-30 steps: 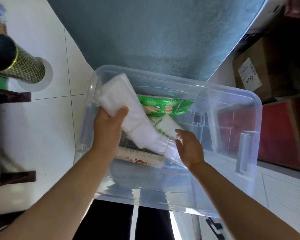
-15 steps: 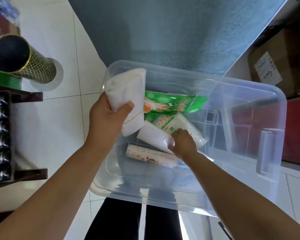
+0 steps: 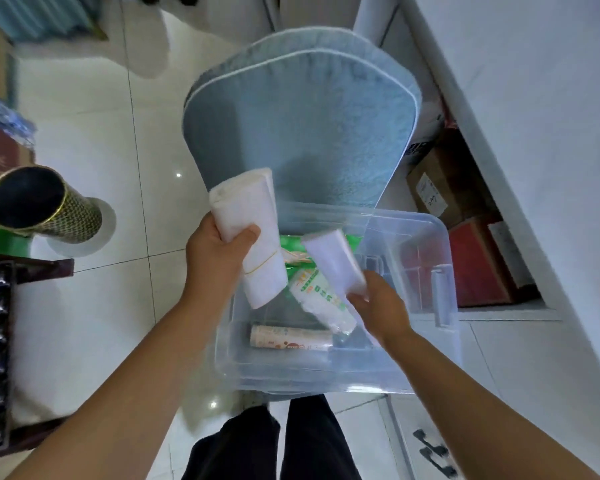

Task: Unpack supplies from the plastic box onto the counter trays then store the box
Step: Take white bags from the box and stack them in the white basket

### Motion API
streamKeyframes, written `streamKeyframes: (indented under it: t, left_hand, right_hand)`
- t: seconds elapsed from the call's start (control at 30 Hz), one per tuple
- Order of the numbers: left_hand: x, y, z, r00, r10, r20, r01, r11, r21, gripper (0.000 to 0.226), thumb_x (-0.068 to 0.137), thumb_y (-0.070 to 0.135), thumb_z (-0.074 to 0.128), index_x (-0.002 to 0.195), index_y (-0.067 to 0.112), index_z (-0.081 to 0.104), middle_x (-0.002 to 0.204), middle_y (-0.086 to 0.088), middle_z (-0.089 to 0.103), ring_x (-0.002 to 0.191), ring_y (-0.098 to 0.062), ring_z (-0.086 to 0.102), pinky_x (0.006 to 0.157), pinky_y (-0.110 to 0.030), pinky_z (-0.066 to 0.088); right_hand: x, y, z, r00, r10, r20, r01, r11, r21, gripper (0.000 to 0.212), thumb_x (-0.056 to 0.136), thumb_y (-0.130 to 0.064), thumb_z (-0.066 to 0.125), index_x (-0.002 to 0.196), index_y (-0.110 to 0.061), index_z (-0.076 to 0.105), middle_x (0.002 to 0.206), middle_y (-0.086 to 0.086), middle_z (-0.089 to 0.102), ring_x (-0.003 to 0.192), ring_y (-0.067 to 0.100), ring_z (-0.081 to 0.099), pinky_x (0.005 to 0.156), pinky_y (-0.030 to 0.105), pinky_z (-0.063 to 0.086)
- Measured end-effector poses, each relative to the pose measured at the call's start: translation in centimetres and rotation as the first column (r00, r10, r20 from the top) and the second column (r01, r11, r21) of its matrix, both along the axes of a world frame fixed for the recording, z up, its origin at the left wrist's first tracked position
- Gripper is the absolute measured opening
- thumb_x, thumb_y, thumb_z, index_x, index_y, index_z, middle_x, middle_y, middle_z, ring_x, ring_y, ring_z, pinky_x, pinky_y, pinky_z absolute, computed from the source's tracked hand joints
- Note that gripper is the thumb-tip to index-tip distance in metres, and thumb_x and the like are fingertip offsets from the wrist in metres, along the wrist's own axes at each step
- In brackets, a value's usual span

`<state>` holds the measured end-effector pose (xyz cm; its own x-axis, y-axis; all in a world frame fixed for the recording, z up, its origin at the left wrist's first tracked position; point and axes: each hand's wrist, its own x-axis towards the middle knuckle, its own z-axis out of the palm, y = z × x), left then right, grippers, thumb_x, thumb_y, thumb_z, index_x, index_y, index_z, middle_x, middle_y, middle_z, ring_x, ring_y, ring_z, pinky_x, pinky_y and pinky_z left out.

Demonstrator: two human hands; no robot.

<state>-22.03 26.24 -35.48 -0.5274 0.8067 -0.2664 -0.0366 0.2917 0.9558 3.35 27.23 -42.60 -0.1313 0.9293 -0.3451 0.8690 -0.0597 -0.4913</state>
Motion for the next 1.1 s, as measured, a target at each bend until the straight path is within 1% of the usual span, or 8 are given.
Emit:
streamKeyframes:
  t: [0.1,0.27,0.37,0.5,0.67,0.87,1.0,1.1]
  left_hand:
    - [0.7,0.1,3.7,0.999,-0.053,0.007,0.053,0.998,0.035,0.017,0.077,0.017,0.071,0.084,0.029,0.06,0.087,0.008,0.067,0.078,-0.012,0.063,0.067,-0.026,0.05]
    - [3.8,0.6,9.7,0.978,-0.193,-0.083,0.201,0.974,0.102,0.016,0.076,0.017,0.07,0.078,0.028,0.059,0.078,0.012,0.065,0.064,0.005,0.06,0.056,-0.011,0.047]
    - [6.7,1.1,12.7,0.961,-0.256,-0.106,0.268,0.956,0.118,0.015,0.075,0.02,0.072,0.085,0.018,0.061,0.079,0.0,0.066,0.072,-0.016,0.059,0.064,-0.027,0.048]
    - [12.3,1.8,16.7,0.923,-0.37,-0.103,0.383,0.903,0.196,0.019,0.069,0.027,0.075,0.07,0.019,0.057,0.067,0.007,0.058,0.062,-0.013,0.052,0.057,-0.027,0.042]
    - [20.7,1.8,20.9,0.854,-0.521,0.01,0.496,0.818,0.292,0.023,0.059,0.036,0.069,0.07,0.017,0.061,0.071,0.003,0.063,0.064,-0.013,0.057,0.064,-0.032,0.047]
    - [30.4,2.0,24.4,0.767,-0.641,-0.006,0.603,0.719,0.345,0.02,0.06,0.036,0.07,0.068,0.019,0.062,0.069,0.005,0.065,0.061,-0.01,0.06,0.059,-0.029,0.048]
    - [35.9,2.5,26.2,0.742,-0.671,0.001,0.625,0.692,0.361,0.02,0.059,0.035,0.072,0.069,0.019,0.064,0.069,0.004,0.066,0.059,-0.009,0.061,0.057,-0.027,0.049]
    - [39.3,3.1,26.9,0.733,-0.68,0.019,0.634,0.692,0.346,0.013,0.058,0.031,0.072,0.064,0.022,0.066,0.065,0.009,0.067,0.059,-0.009,0.064,0.057,-0.026,0.05]
  right_hand:
    - [-0.1,-0.6,5.8,0.997,-0.071,-0.019,0.072,0.996,0.046,0.032,0.087,-0.023,0.06,0.113,-0.01,0.047,0.101,0.017,0.066,0.087,0.036,0.062,0.069,0.037,0.047]
    - [0.7,-3.1,14.8,0.978,-0.204,-0.046,0.209,0.952,0.226,0.03,0.085,-0.023,0.062,0.107,-0.008,0.048,0.089,0.016,0.065,0.077,0.035,0.06,0.058,0.034,0.042]
    - [2.4,-5.0,19.4,0.956,-0.265,-0.124,0.29,0.915,0.28,0.027,0.085,-0.025,0.062,0.102,-0.01,0.047,0.081,0.007,0.062,0.071,0.032,0.059,0.057,0.033,0.045]
    - [6.7,-7.3,24.2,0.885,-0.386,-0.26,0.458,0.821,0.341,0.022,0.083,-0.023,0.063,0.09,-0.017,0.044,0.068,-0.008,0.053,0.059,0.018,0.049,0.051,0.03,0.038]
    - [14.2,-9.9,28.4,0.67,-0.542,-0.508,0.729,0.61,0.31,0.024,0.078,-0.016,0.066,0.093,-0.027,0.05,0.079,-0.014,0.063,0.066,-0.001,0.062,0.052,0.01,0.047]
    - [24.8,-12.2,31.7,0.383,-0.611,-0.693,0.92,0.321,0.226,0.025,0.077,-0.014,0.07,0.099,-0.015,0.056,0.087,0.001,0.067,0.074,0.016,0.065,0.059,0.029,0.055]
    - [32.1,-12.3,32.2,0.3,-0.637,-0.71,0.95,0.265,0.164,0.023,0.079,-0.019,0.069,0.097,-0.016,0.055,0.089,0.0,0.065,0.075,0.011,0.063,0.047,0.018,0.047]
    - [36.6,-11.1,30.9,0.195,-0.664,-0.722,0.967,0.254,0.028,0.02,0.08,-0.017,0.068,0.094,-0.014,0.054,0.095,0.008,0.064,0.08,0.02,0.064,0.057,0.027,0.05]
